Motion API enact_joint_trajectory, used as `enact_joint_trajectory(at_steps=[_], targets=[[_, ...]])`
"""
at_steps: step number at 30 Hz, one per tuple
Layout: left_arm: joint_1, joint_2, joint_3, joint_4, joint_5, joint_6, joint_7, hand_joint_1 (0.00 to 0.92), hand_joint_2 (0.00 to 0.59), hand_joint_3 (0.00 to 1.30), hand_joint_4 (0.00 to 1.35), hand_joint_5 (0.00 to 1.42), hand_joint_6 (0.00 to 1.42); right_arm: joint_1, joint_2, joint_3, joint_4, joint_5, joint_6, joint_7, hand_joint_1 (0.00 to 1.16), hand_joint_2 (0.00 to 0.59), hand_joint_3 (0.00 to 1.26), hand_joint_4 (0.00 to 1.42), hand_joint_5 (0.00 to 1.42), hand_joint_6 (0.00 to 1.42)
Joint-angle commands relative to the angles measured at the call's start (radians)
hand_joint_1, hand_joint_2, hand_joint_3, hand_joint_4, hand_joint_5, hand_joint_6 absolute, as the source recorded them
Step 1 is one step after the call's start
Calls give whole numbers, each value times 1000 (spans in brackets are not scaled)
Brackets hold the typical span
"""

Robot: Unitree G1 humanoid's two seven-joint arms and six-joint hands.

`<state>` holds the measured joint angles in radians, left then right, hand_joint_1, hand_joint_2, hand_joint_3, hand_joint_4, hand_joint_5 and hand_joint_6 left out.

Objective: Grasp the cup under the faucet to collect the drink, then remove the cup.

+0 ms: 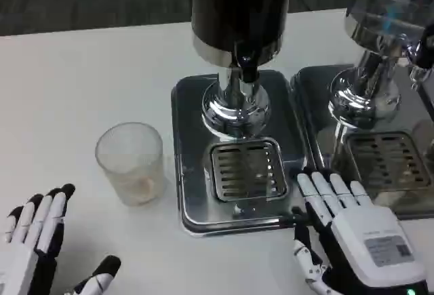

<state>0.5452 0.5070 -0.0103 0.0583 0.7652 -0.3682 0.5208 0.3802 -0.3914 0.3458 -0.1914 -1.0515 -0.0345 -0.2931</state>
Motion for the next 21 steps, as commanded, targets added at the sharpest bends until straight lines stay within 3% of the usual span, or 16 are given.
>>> enact_joint_trajectory(at_steps=[1, 21], targets=[[4, 20, 8, 18, -10, -20, 3, 0, 173, 0, 0, 0, 0, 4, 10, 10, -1, -15, 14, -13, 11, 554, 0, 0, 0, 0], [-65, 43, 5, 111, -15, -67, 26, 0, 173, 0, 0, 0, 0, -31, 51, 40, 46, -35, 51, -45, 13, 555, 0, 0, 0, 0]])
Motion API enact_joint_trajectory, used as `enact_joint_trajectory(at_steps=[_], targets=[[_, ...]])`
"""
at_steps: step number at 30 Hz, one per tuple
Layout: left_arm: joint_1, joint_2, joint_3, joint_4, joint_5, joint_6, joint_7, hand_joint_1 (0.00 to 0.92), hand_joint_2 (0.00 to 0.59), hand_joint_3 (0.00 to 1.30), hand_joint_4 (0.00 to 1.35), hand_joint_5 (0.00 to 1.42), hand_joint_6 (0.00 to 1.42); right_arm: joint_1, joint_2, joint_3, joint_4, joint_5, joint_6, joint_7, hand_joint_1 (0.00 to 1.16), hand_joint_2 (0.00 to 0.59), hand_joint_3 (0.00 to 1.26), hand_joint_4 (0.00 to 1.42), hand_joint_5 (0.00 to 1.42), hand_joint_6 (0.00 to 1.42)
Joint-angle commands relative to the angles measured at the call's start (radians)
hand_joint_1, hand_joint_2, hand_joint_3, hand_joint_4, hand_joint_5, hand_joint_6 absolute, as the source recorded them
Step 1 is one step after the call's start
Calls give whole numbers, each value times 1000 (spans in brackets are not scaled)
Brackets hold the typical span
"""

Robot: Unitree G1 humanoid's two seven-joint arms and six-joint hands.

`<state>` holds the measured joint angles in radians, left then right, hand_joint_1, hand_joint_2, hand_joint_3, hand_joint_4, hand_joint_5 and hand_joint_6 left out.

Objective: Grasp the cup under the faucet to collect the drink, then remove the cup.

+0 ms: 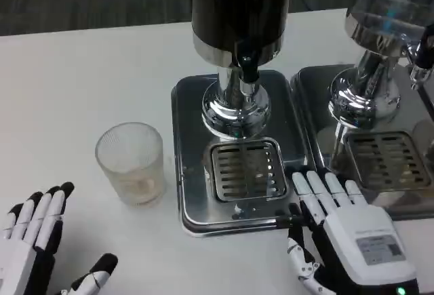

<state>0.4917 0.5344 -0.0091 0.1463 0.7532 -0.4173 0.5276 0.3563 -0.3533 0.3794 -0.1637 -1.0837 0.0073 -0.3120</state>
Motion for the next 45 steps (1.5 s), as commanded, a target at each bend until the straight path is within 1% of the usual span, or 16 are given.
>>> enact_joint_trajectory(at_steps=[1, 7, 16, 28, 30, 32, 34, 36, 37, 40, 44, 45], targets=[[-16, 18, 4, 28, -2, -22, 21, 0, 173, 0, 0, 0, 0, -9, 15, 10, 23, -3, 11, -28, 13, 555, 0, 0, 0, 0], [-30, 25, 3, 44, -4, -31, 25, 0, 171, 0, 0, 0, 0, -12, 18, 11, 28, -3, 16, -34, 13, 555, 0, 0, 0, 0], [-41, 22, 3, 52, -10, -37, 19, 0, 171, 0, 0, 0, 0, -24, 16, 15, 33, 5, 14, -22, 13, 555, 0, 0, 0, 0], [-54, 19, 9, 50, -23, -36, 14, 0, 171, 0, 0, 0, 0, -29, 24, 17, 42, 3, 20, -31, 13, 555, 0, 0, 0, 0], [-63, 13, 11, 53, -38, -37, 11, 0, 158, 0, 0, 0, 0, -31, 26, 17, 44, 4, 20, -31, 13, 555, 0, 0, 0, 0], [-90, 5, 11, 61, -64, -41, 5, 0, 145, 0, 0, 0, 0, -32, 26, 19, 42, 1, 20, -29, 13, 555, 0, 0, 0, 0], [-113, -2, 10, 64, -70, -39, 14, 0, 106, 0, 0, 0, 0, -28, 28, 17, 40, 4, 24, -29, 13, 555, 0, 0, 0, 0], [-153, -18, 8, 88, -97, -33, 7, 0, 73, 0, 0, 0, 0, -22, 32, 16, 36, 5, 28, -30, 13, 555, 0, 0, 0, 0], [-177, -27, 6, 108, -112, -36, 4, 0, 68, 0, 0, 0, 0, -20, 34, 16, 34, 7, 30, -28, 13, 555, 0, 0, 0, 0], [-269, -71, -3, 197, -212, -74, -37, 0, 66, 0, 0, 0, 0, -21, 38, 18, 34, 9, 35, -25, 13, 555, 0, 0, 0, 0], [-369, -113, -34, 284, -233, -112, -41, 0, 63, 0, 0, 0, 0, -18, 42, 25, 32, 5, 44, -28, 14, 555, 0, 0, 0, 0], [-388, -131, -33, 316, -252, -135, -35, 0, 61, 0, 0, 0, 0, -15, 46, 25, 33, 8, 47, -29, 14, 555, 0, 0, 0, 0]])
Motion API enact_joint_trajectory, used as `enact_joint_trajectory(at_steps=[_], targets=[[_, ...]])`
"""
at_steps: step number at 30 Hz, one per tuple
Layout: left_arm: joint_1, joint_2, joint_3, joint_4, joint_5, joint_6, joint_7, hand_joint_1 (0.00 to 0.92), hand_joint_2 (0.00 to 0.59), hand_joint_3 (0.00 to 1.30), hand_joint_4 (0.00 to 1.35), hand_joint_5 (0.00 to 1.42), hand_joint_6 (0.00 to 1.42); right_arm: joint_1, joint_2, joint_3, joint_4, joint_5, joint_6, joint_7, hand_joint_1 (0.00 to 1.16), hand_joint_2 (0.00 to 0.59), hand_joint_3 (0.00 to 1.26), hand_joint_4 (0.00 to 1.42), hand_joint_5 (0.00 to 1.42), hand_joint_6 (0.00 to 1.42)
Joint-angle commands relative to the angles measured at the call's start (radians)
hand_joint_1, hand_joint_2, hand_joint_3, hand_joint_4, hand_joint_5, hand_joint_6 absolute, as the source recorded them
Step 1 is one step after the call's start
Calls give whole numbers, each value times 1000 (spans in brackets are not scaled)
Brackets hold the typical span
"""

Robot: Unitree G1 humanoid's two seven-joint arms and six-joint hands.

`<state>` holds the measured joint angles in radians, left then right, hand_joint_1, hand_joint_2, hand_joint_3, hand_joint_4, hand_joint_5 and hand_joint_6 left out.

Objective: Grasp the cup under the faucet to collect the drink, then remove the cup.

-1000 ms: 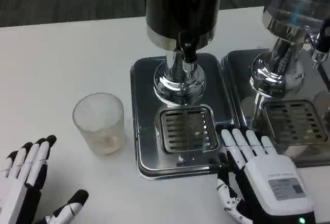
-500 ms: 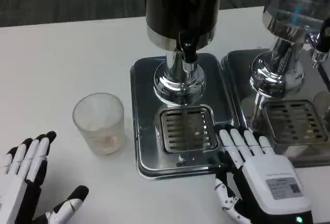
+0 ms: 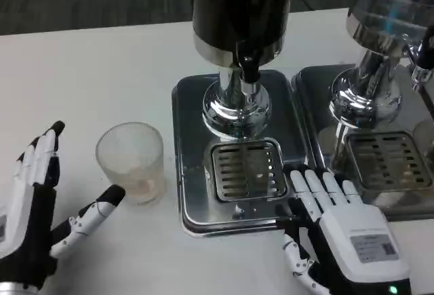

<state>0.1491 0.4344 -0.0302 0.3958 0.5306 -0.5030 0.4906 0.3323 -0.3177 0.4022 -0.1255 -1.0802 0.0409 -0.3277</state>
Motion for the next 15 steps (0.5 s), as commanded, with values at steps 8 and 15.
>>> enact_joint_trajectory(at_steps=[8, 15], targets=[[-156, -60, -34, 266, -57, -190, 23, 0, 34, 0, 0, 59, 0, 47, 30, 11, -33, -11, 48, -23, 14, 555, 0, 0, 0, 0], [-215, -58, -51, 378, -56, -200, -1, 40, 29, 0, 0, 93, 0, 35, 33, 19, -30, -15, 48, -22, 14, 555, 0, 0, 0, 0]])
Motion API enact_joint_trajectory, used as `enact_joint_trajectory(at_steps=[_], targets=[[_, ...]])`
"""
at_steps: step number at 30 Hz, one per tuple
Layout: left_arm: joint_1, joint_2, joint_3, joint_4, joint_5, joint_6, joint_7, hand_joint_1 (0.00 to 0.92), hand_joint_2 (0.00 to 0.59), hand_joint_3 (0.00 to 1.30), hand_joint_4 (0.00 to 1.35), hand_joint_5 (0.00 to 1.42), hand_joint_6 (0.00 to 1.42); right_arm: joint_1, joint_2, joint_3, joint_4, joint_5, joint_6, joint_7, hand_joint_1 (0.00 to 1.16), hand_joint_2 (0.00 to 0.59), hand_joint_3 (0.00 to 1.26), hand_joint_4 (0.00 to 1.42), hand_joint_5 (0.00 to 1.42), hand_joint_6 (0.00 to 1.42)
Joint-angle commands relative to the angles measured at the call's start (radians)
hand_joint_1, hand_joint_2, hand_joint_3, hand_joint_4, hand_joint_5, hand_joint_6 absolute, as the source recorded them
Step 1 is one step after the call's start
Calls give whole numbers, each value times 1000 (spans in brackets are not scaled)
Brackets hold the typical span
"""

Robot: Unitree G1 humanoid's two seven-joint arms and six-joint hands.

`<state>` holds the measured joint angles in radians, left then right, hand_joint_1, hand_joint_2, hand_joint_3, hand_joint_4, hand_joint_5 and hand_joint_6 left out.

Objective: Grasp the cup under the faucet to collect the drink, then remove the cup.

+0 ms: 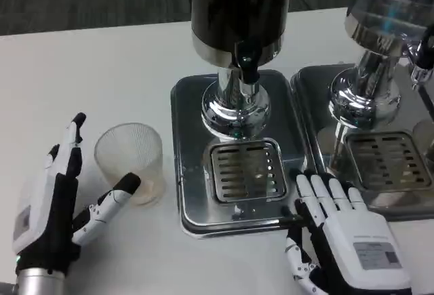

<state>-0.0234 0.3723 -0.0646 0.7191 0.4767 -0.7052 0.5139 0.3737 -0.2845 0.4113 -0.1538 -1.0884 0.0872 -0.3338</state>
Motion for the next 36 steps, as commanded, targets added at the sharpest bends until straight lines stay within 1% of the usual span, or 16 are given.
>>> enact_joint_trajectory(at_steps=[1, 5, 12, 13, 17, 20, 28, 36], targets=[[-50, 3, -19, 65, -1, 0, -24, 43, 29, 0, 0, 94, 0, -9, 0, 10, 1, -5, 2, -16, 14, 555, 0, 0, 0, 0], [-65, 1, -34, 95, 14, 9, -8, 74, 36, 0, 0, 118, 0, -19, 4, 8, 14, 5, 3, -19, 15, 555, 3, 0, 0, 0], [-91, 6, -52, 122, 8, 56, -40, 115, 45, 0, 0, 138, 43, -28, 9, 8, 27, 12, 3, -25, 14, 542, 14, 0, 0, 0], [-91, 6, -53, 121, 6, 67, -47, 118, 52, 0, 0, 146, 53, -29, 8, 9, 28, 9, 3, -27, 14, 542, 14, 0, 0, 0], [-107, 9, -59, 126, -5, 101, -99, 146, 51, 33, 0, 202, 116, -34, 8, 12, 32, 12, 1, -25, 7, 542, 14, 0, 0, 0], [-117, 12, -64, 125, -10, 111, -123, 159, 53, 48, 0, 217, 128, -36, 8, 10, 35, 16, 0, -25, 3, 542, 15, 0, 0, 0], [-141, 24, -84, 127, -10, 117, -154, 194, 52, 65, 69, 294, 223, -43, 9, 17, 41, 17, 2, -24, 0, 542, 18, 0, 0, 0], [-154, 29, -101, 141, -19, 77, -163, 255, 57, 86, 91, 353, 314, -40, 12, 16, 37, 21, 10, -24, 0, 542, 23, 0, 0, 0]])
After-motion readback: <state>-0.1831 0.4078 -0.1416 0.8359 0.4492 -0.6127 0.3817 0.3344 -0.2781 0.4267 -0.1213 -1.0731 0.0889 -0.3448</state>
